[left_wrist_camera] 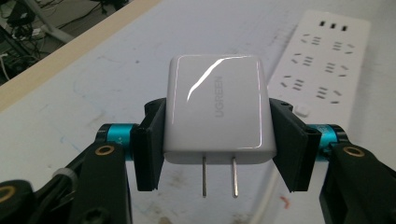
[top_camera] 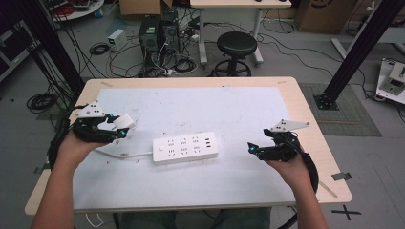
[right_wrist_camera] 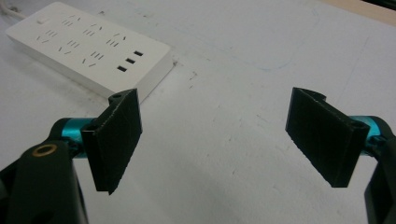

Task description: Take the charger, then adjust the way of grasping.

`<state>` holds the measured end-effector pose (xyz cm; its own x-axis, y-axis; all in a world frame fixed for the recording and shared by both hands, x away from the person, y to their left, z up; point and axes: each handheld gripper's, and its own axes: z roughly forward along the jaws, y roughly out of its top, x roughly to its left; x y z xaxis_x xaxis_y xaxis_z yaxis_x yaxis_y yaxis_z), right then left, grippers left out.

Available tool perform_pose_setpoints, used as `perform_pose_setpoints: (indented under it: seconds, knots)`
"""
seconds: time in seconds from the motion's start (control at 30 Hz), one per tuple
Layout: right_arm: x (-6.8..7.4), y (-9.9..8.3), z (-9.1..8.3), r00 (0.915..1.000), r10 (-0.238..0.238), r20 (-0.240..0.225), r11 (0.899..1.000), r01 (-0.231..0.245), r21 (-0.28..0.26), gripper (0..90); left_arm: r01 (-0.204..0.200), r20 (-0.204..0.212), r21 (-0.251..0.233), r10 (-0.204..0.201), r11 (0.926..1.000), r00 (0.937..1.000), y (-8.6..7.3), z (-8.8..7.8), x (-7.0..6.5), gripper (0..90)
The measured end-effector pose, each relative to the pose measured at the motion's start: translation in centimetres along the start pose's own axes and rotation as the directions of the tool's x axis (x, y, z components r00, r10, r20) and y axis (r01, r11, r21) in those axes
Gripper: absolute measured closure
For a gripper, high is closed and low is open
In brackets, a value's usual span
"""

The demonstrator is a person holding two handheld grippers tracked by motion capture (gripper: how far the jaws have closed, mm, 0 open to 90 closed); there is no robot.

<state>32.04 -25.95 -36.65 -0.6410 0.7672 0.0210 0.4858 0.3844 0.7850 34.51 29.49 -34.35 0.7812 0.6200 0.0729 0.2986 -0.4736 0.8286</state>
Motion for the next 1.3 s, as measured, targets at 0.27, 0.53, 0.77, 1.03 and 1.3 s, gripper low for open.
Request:
perform_pose_setpoints:
  seconds: [0.27,0.53,0.77,1.03,1.3]
  knots:
    - [0.3,0.5,0.5,1.0000,-0.004,-0.004,1.000,0.004,0.005,18.9,-0.062,0.025,-0.026,0.063,0.9977,0.9977,0.4,-0.3,-1.7,42.5]
    - [0.6,1.6,0.6,0.9997,-0.025,-0.008,1.000,0.025,0.006,18.9,-0.122,0.066,-0.051,0.125,0.9912,0.9899,1.5,0.5,-3.1,42.5]
    - [1.1,2.0,0.4,0.9993,-0.026,-0.027,1.000,0.027,0.005,18.9,-0.177,0.121,-0.075,0.185,0.9814,0.9753,2.4,3.0,-5.0,42.5]
    - [2.2,2.1,0.3,0.9971,-0.041,-0.064,0.999,0.042,0.015,18.9,-0.233,0.192,-0.105,0.249,0.9669,0.9493,2.5,5.7,-7.7,42.5]
    - [3.6,2.1,1.0,0.9923,-0.046,-0.115,0.998,0.050,0.031,18.9,-0.296,0.207,-0.126,0.317,0.9470,0.9257,2.6,7.5,-10.0,42.5]
